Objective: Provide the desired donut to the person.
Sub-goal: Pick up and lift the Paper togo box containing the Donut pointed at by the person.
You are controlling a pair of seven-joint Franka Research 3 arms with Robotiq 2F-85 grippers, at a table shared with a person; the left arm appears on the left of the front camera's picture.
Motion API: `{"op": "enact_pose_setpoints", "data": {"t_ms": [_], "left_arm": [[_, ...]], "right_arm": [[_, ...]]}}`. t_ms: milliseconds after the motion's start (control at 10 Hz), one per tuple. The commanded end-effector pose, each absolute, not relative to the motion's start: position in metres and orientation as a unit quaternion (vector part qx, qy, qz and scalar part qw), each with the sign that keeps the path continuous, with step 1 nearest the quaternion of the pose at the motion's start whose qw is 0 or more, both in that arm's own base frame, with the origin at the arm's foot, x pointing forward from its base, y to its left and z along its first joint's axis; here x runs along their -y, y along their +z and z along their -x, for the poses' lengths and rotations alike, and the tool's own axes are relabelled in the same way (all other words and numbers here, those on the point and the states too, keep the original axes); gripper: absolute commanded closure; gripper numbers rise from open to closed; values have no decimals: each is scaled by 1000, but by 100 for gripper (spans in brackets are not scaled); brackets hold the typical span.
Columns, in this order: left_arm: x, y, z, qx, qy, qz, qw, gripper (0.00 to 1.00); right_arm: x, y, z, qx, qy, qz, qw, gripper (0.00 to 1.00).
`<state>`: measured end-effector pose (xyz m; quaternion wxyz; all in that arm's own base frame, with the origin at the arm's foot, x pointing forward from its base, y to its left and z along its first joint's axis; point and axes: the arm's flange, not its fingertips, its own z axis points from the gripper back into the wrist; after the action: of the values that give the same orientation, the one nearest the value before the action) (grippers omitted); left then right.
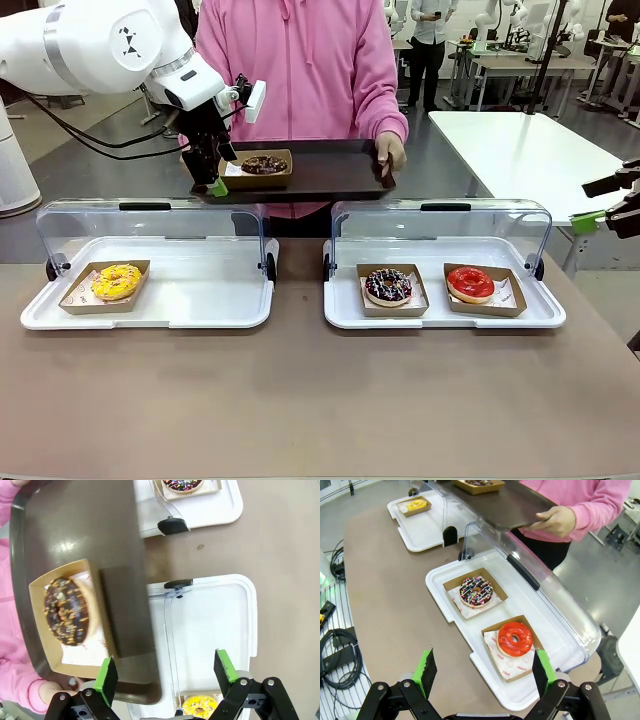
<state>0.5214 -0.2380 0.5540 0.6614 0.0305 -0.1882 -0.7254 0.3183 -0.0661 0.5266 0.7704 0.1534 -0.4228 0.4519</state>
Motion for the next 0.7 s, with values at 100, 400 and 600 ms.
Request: {"op": "enact_pose_setpoints", "data": {"t_ms": [100,400,600], "left_arm": [[237,554,-523,192,-724,-37,661,0],[237,554,-523,192,-724,-37,661,0],[237,554,-523,192,-724,-37,661,0]], "right_arm": [[66,526,-320,425,453,-161,767,0],[66,526,-320,425,453,-161,767,0],[66,526,-320,425,453,-161,767,0]]}}
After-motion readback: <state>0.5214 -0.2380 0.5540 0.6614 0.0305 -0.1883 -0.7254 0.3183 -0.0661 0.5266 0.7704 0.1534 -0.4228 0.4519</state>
